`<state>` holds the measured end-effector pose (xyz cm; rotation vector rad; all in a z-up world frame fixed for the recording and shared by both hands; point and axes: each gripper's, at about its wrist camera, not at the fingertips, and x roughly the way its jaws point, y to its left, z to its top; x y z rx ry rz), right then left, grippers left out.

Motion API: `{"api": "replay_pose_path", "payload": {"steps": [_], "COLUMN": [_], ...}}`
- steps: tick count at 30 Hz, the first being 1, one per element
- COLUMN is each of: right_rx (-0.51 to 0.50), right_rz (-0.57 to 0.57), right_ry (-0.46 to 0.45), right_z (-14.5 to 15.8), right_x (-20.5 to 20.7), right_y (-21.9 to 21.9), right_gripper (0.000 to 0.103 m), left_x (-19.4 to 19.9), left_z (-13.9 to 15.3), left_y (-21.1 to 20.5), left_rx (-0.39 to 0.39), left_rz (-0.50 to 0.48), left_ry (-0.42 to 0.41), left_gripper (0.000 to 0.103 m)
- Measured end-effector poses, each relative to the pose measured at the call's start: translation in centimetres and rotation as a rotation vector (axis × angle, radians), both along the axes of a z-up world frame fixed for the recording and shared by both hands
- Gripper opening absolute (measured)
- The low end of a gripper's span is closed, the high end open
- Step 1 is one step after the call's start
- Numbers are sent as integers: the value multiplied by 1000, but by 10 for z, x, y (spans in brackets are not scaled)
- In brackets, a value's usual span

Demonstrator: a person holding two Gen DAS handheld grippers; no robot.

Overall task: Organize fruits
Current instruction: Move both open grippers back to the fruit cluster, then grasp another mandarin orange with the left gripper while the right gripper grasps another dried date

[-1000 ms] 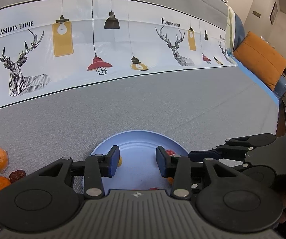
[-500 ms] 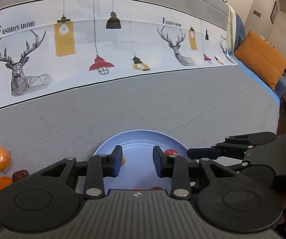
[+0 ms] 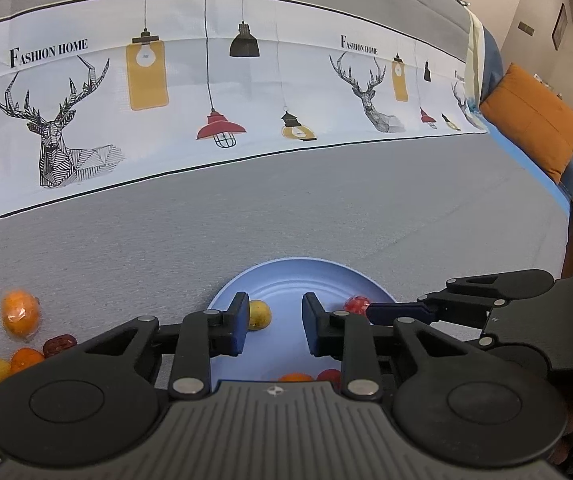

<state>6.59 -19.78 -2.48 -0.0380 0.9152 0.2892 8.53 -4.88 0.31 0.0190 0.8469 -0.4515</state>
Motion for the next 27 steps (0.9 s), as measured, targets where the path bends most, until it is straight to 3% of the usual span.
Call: {"api": "replay_pose_path", "payload": {"steps": [4,7,10,14,21,27], "right_rx": [3,9,25,67,169,221], "right_rz": [3,4,5,8,70,138], "right_ry": [0,-7,-19,-44,-80,-51], "right_z": [0,1,2,7,14,7], "right_x": [0,0,2,4,10,26], "right_y": [3,7,11,20,53,94], "right_gripper": [40,30,19,15,13,13], "left_x": [0,3,10,19,23,15], "left_z": [0,1,2,-1,-9,-17], "left_y": [3,11,29,70,150,194], "left_rx": [2,-17,-57,-113,-105,-185], "left_rz": [11,44,127,317,696,890], "left_ry": [1,12,42,106,206,288], "left_gripper": [32,32,22,11,11,16]}}
